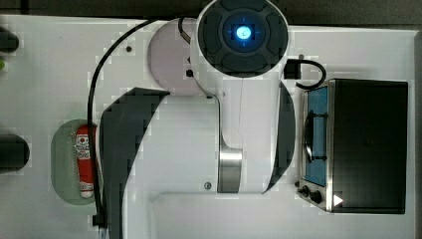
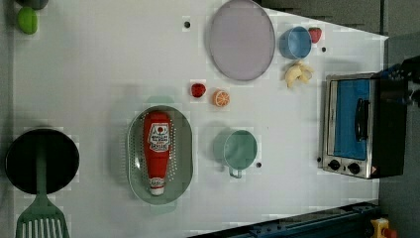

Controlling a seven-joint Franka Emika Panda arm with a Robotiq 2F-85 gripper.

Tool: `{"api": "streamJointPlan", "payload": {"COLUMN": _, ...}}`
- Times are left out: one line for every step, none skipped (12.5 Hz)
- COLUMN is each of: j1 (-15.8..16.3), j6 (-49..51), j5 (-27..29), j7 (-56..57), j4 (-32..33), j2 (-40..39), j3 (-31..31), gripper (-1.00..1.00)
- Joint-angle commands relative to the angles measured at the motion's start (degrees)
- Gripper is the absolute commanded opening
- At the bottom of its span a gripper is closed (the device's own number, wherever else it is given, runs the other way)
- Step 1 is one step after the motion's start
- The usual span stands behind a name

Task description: Pick ketchup from strainer and place it on the table

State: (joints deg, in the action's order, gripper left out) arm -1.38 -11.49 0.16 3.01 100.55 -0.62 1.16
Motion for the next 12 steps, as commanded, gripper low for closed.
{"api": "streamJointPlan", "payload": {"j1": -5.9, "j6": 5.9, "j5": 1.8, "j7": -2.2, "j4": 8.1, "j2": 11.8, "j3": 2.5, "gripper": 0.58}}
{"api": "streamJointPlan", "payload": {"j1": -5.7, "j6": 5.9, "j5": 1.8, "j7": -2.2, "j4": 8.1, "j2": 11.7, "j3": 3.1, "gripper": 0.81}}
{"api": "streamJointPlan", "payload": {"j1": -5.3, "j6": 5.8, "j5": 2.1, "j7": -2.2, "j4": 8.1, "j2": 11.5, "j3": 4.1, "gripper": 1.0}}
{"api": "streamJointPlan", "payload": {"j1": -4.7, "j6": 5.7, "j5": 2.3, "j7": -2.2, "j4": 8.1, "j2": 11.3, "j3": 5.6, "gripper": 1.0}}
{"api": "streamJointPlan", "payload": {"j1": -4.1, "j6": 5.5, "j5": 2.4, "j7": -2.2, "j4": 8.1, "j2": 10.9, "j3": 7.6, "gripper": 1.0}}
{"api": "streamJointPlan", "payload": {"j1": -3.4, "j6": 5.2, "j5": 2.4, "j7": -2.2, "j4": 8.1, "j2": 10.4, "j3": 9.9, "gripper": 1.0}}
{"api": "streamJointPlan", "payload": {"j1": -2.7, "j6": 4.6, "j5": 2.4, "j7": -2.2, "j4": 8.1, "j2": 9.8, "j3": 12.6, "gripper": 1.0}}
{"api": "streamJointPlan", "payload": {"j1": -2.2, "j6": 3.6, "j5": 2.4, "j7": -2.2, "j4": 8.0, "j2": 9.0, "j3": 15.4, "gripper": 1.0}}
{"api": "streamJointPlan", "payload": {"j1": -1.7, "j6": 2.3, "j5": 2.4, "j7": -2.3, "j4": 8.0, "j2": 8.2, "j3": 18.3, "gripper": 1.0}}
{"api": "streamJointPlan", "payload": {"j1": -1.4, "j6": 0.5, "j5": 2.4, "j7": -2.3, "j4": 8.0, "j2": 7.2, "j3": 21.3, "gripper": 1.0}}
{"api": "streamJointPlan", "payload": {"j1": -1.1, "j6": -1.3, "j5": 2.4, "j7": -2.3, "j4": 8.1, "j2": 6.1, "j3": 24.2, "gripper": 1.0}}
{"api": "streamJointPlan", "payload": {"j1": -1.0, "j6": -3.0, "j5": 2.4, "j7": -2.3, "j4": 8.1, "j2": 4.8, "j3": 27.1, "gripper": 1.0}}
